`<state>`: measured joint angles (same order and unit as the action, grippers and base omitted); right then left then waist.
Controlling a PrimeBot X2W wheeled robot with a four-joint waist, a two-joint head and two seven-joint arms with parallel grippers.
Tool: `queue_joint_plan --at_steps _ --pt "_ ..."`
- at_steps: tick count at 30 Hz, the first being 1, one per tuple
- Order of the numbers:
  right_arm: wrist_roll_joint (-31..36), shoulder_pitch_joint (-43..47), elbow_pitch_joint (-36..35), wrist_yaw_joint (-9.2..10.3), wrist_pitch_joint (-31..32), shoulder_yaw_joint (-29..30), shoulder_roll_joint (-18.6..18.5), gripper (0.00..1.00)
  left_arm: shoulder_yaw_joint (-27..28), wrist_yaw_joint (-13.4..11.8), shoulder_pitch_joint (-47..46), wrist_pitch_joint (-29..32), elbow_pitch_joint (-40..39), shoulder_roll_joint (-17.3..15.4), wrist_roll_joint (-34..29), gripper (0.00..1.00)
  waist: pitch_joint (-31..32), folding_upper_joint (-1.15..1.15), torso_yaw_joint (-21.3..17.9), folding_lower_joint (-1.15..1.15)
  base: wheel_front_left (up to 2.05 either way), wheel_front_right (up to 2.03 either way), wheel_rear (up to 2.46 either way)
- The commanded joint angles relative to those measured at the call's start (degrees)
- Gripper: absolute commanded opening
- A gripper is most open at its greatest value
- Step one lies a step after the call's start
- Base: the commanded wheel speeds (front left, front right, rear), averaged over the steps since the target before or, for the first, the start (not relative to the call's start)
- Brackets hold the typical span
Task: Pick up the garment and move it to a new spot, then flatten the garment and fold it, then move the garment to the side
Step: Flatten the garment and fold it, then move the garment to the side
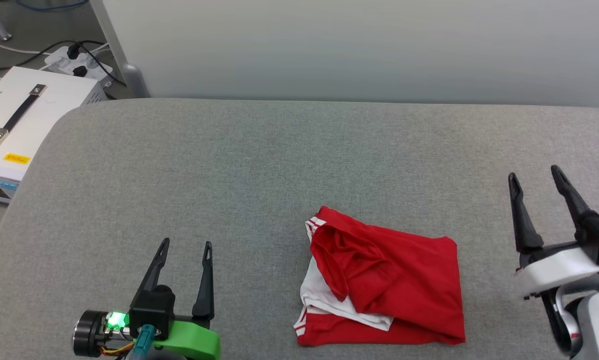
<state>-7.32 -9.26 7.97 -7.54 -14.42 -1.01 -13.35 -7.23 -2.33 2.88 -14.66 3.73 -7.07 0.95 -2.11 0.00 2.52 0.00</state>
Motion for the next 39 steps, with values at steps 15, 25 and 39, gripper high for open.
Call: queue_joint_plan --at_steps 15,25,39 --pt "-0.73 13.58 -8.31 0.05 -0.57 4.26 9.94 1.00 -0.67 -1.02 2.32 -0.34 -0.80 -0.70 -0.46 1.00 1.90 0.00 0.56 0.00 0.00 0.00 0.00" --pt "-0.84 15.70 -8.30 0.05 -0.57 4.44 10.44 1.00 -0.65 -1.35 2.79 -0.34 -0.95 -0.86 -0.24 1.00 2.46 0.00 0.76 0.00 0.00 0.00 0.00" --pt "0.02 13.95 -8.53 0.05 -0.58 5.33 10.39 1.00 -0.66 -1.30 2.69 -0.34 -0.65 -0.99 -0.02 1.00 2.67 0.00 1.15 0.00 0.00 0.00 0.00"
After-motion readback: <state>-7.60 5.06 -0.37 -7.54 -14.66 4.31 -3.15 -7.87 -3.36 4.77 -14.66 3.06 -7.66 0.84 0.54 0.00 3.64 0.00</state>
